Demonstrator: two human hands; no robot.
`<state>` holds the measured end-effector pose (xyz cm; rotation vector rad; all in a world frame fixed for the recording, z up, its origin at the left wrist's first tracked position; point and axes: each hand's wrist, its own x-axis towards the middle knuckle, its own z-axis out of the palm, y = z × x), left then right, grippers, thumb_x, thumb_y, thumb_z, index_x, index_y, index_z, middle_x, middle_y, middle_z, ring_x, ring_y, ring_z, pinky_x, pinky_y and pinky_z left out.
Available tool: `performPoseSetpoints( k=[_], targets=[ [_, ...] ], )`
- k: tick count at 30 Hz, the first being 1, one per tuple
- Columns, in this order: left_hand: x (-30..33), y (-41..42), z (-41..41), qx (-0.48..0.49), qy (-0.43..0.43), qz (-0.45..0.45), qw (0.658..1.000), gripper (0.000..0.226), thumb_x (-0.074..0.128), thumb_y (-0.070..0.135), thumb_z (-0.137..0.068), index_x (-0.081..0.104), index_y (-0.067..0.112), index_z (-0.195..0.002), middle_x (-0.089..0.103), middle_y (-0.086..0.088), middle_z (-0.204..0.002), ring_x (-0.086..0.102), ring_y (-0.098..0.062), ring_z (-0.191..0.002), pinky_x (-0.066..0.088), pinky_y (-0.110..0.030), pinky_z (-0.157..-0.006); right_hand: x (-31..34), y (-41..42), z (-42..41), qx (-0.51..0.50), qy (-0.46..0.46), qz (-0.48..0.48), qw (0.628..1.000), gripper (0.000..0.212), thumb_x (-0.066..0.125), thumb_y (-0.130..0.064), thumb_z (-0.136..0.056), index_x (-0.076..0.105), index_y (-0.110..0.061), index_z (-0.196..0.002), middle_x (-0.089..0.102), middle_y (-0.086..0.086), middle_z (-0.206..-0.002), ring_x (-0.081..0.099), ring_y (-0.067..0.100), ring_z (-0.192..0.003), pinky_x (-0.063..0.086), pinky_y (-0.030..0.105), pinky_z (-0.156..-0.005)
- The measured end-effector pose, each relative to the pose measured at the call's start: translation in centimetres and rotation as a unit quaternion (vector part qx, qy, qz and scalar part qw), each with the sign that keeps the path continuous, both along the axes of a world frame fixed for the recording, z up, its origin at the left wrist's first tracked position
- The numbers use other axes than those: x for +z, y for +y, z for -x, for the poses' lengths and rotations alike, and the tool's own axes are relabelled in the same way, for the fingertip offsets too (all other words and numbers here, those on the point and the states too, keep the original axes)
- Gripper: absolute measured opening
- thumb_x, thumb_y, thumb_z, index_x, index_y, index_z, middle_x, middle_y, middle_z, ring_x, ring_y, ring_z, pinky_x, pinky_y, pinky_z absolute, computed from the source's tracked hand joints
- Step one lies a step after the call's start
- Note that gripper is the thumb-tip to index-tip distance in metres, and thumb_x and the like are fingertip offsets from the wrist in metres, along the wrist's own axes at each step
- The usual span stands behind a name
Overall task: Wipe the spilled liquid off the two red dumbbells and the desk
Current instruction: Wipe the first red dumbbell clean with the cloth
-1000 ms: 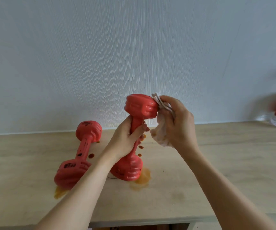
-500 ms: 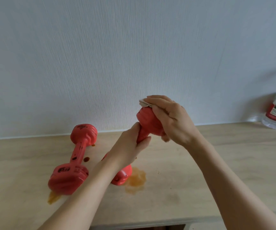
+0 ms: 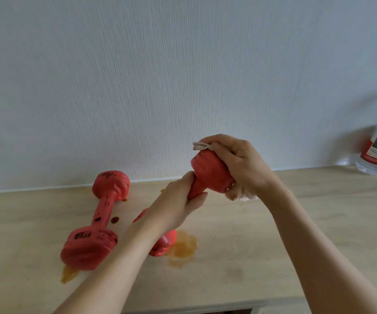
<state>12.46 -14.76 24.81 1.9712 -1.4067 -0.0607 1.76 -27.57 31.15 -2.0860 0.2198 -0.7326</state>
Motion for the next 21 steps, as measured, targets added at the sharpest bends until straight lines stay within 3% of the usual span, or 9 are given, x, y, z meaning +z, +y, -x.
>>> performPoseSetpoints(
  k=[3,11,21],
  targets=[
    [0.1,0.1,0.0,0.006,0.023,0.002,1.000,0.018,0.057,0.026,-0.089,0.048,0.014,-0.099,0.057,0.000,-0.073,0.058,-0.020,-0.068,0.049,-0.043,-0.065,-0.6,-0.6,-0.2,-0.003,0.026,-0.040,0.999,0.028,0.039,-0.025,-0.100,0.066,-0.028,-0.105,0.068,-0.012,-0.107,0.060,0.005,-0.106,0.044,0.033,-0.100],
    [0.3,-0.1,0.5,-0.005,0.032,-0.014,0.999,0.019,0.056,0.026,-0.091,0.049,0.012,-0.101,0.059,-0.003,-0.077,0.059,-0.020,-0.071,0.053,-0.046,-0.066,-1.2,-0.1,-0.2,-0.105,0.014,-0.048,0.993,0.030,0.037,-0.024,-0.101,0.066,-0.018,-0.103,0.069,-0.003,-0.098,0.062,0.013,-0.095,0.049,0.039,-0.090],
    [0.4,-0.4,0.1,0.027,0.036,-0.001,0.999,0.014,0.058,0.023,-0.089,0.048,0.016,-0.096,0.062,-0.005,-0.078,0.062,-0.022,-0.069,0.050,-0.043,-0.068,-1.6,-0.7,0.5,-0.188,0.061,0.010,0.980,0.029,0.038,-0.028,-0.099,0.062,-0.015,-0.090,0.063,0.003,-0.077,0.059,0.022,-0.077,0.050,0.043,-0.074]
  ],
)
